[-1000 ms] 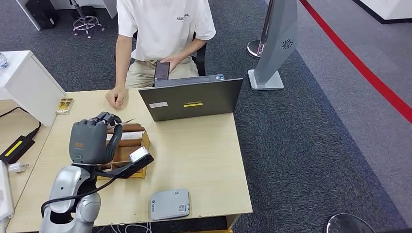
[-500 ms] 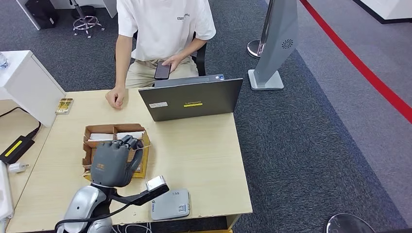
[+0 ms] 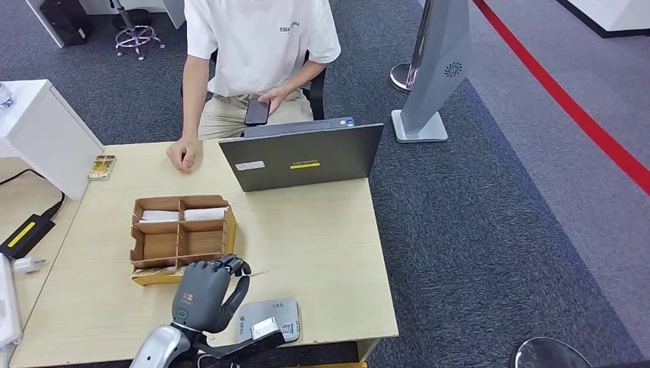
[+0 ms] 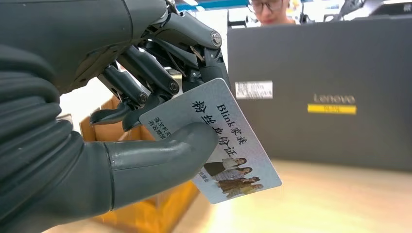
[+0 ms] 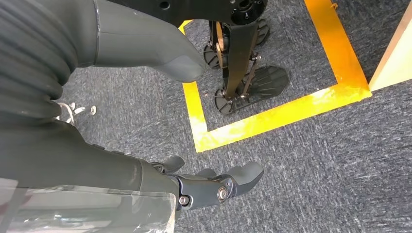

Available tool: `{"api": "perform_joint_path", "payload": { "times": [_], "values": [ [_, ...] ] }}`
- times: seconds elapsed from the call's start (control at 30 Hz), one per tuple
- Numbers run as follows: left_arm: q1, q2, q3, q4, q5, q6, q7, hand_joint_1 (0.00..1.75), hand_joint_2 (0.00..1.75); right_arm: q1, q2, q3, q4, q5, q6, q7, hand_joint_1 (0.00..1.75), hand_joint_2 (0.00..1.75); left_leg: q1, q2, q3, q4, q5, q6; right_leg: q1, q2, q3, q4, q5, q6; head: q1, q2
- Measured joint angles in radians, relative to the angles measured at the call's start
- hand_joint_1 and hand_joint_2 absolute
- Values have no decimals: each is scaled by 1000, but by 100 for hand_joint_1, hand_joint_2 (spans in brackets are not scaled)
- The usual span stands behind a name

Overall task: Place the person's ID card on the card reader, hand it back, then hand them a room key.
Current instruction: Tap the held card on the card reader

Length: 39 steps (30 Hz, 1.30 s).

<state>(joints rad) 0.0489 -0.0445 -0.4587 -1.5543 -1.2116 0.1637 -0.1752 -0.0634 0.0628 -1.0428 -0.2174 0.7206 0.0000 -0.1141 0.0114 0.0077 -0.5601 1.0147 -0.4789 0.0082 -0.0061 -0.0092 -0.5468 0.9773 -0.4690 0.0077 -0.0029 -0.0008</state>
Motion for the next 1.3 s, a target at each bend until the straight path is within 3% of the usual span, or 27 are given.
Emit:
{"api": "perform_joint_path", "payload": {
  "times": [0.7,1.3],
  "values": [
    [35,-3,-44,69,21,2,-2,175,175,-1,2,-21,0,14,0,1,0,175,0,0,0,0,0,0,0,0,0,0,0,0,0,0],
    [52,32,-109,140,75,46,36,175,175,-3,5,-47,0,46,2,-2,0,175,0,0,0,0,0,0,0,0,0,0,0,0,0,0]
  ]
}}
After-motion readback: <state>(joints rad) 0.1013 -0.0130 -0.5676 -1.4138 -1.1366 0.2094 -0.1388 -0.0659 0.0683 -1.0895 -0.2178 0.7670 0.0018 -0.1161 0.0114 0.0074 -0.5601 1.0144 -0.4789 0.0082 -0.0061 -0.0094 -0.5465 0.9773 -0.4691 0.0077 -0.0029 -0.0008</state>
